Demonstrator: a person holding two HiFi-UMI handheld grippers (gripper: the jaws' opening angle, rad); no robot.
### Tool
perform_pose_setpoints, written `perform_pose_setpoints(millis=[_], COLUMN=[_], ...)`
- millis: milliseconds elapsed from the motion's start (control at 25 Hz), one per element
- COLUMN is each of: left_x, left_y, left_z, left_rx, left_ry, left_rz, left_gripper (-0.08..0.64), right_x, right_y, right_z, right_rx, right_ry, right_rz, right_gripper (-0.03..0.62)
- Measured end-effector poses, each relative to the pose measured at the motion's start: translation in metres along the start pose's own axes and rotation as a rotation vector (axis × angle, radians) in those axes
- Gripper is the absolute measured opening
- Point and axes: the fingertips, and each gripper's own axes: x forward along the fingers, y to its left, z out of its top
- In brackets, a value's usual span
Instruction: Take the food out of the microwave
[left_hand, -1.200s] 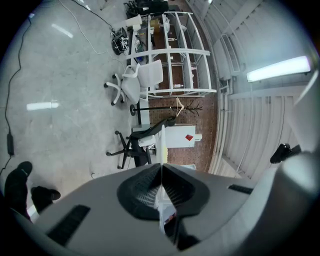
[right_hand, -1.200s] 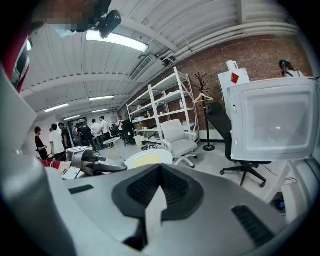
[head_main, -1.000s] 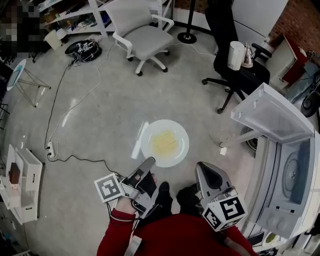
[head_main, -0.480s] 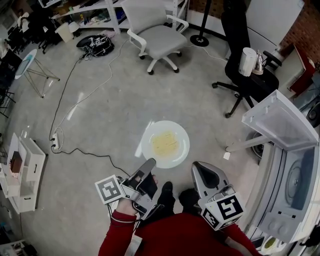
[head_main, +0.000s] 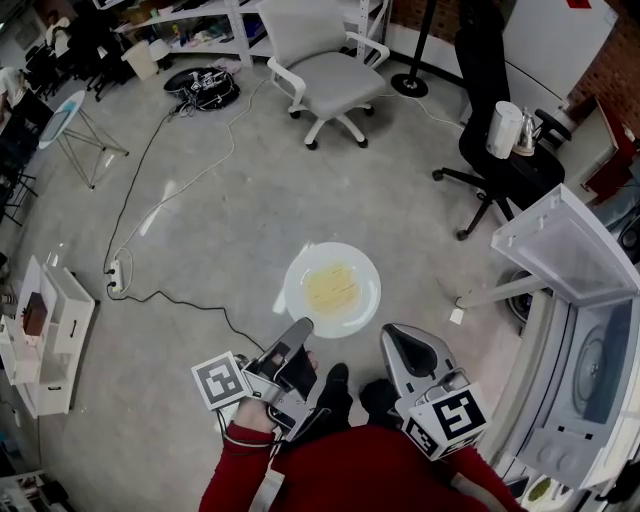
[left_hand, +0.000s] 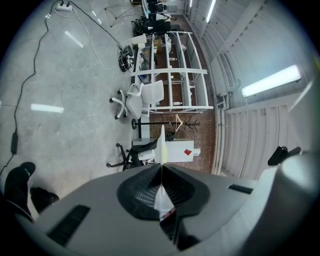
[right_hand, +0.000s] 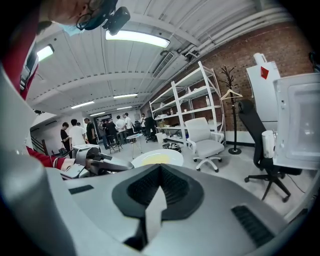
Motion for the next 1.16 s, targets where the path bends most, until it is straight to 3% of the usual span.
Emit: perform_pose_setpoints(millis=[1160], left_x=[-0.018], left_y=[-0.003], left_z=[0.0], left_rx=[0.005], left_ry=[-0.01], left_rz=[-0.017], left_gripper=[0.017], right_x=[-0.007], right_y=[0.016], right_z=[-0.005], right_rx=[-0.02], right_ry=[-0.004], right_rz=[-0.007], right_gripper=[0.009])
